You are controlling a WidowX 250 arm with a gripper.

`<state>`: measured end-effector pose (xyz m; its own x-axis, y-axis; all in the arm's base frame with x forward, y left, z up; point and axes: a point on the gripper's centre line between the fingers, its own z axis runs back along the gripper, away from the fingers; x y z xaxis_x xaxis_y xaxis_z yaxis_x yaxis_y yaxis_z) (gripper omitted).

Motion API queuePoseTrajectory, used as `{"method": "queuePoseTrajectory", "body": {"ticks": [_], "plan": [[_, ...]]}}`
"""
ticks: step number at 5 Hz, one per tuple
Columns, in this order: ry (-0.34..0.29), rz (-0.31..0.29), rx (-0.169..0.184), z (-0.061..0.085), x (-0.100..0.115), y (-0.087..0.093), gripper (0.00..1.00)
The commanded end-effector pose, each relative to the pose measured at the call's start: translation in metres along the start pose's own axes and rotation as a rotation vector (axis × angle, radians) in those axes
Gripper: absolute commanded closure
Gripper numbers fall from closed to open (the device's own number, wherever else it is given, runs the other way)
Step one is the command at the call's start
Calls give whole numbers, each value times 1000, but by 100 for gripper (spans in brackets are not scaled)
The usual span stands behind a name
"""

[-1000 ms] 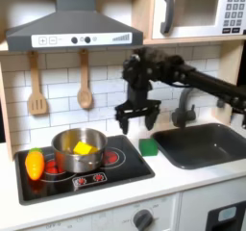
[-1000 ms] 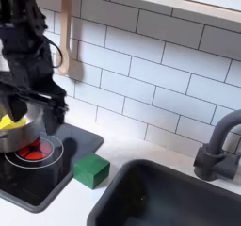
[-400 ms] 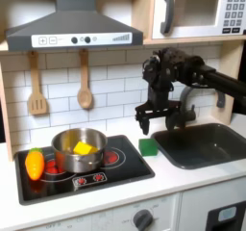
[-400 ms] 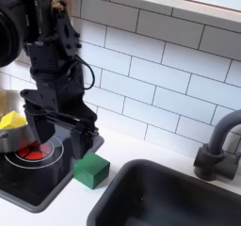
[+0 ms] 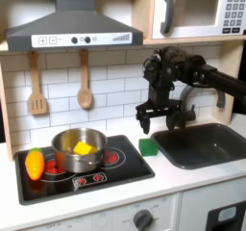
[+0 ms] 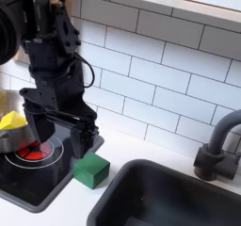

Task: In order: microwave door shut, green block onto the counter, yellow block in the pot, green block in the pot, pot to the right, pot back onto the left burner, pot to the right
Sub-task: 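Put the green block in the pot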

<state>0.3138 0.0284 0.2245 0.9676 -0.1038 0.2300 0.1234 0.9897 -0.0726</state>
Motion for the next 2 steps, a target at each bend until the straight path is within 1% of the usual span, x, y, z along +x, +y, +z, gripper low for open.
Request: {"method": "queuePoseTrajectory", "body": {"ticks": [1,2], "plan": [[-14,-20,21,-11,11,-1,0],[-28,-31,43,-13,23,-1,0]]}}
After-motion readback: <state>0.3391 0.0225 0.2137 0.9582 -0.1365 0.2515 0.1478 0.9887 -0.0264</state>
